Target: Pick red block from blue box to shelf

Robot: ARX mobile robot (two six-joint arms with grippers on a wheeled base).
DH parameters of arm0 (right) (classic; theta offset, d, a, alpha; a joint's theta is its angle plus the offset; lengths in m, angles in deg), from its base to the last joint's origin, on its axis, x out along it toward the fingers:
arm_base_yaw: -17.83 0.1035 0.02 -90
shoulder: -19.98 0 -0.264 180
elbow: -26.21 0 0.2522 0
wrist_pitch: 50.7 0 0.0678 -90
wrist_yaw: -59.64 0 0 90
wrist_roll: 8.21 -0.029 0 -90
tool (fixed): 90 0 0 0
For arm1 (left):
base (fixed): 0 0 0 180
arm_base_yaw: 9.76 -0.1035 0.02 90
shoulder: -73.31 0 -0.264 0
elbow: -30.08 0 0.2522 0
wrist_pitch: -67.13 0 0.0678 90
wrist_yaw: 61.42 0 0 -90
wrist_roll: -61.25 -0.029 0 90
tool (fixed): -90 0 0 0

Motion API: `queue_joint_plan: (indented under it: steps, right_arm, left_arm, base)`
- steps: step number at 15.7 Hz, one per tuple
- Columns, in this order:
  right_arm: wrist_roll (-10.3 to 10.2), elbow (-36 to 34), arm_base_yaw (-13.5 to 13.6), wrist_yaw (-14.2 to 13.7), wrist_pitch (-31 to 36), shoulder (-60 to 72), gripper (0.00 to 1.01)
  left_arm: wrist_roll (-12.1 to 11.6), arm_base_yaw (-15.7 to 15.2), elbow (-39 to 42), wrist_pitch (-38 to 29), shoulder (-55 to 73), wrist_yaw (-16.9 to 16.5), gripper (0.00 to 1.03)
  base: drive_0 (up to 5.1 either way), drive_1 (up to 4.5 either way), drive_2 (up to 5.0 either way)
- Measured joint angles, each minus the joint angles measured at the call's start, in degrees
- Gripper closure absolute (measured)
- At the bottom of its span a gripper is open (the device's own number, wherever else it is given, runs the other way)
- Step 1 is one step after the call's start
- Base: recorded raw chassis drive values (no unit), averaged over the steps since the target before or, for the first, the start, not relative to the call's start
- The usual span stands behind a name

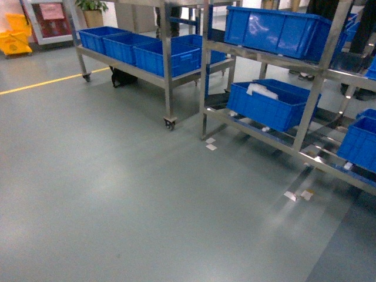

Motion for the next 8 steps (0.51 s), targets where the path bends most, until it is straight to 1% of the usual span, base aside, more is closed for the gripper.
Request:
queue_joint_plan:
  steps: [7, 8]
  right_arm:
    - [0.00, 0.00, 0.00, 0.00, -0.04, 0.02, 0.73]
    - [0.00, 0.00, 0.00, 0.00, -0.04, 0.02, 0.73]
  left_arm:
    - [-0.02, 0.00, 0.00, 0.00, 0.00, 0.00, 0.05]
    - [-0.02, 0.00, 0.00, 0.00, 0.02, 0.00, 0.05]
  base:
    - [-1.5, -1.51, -1.5]
    - [-1.6, 2.48, -5.7]
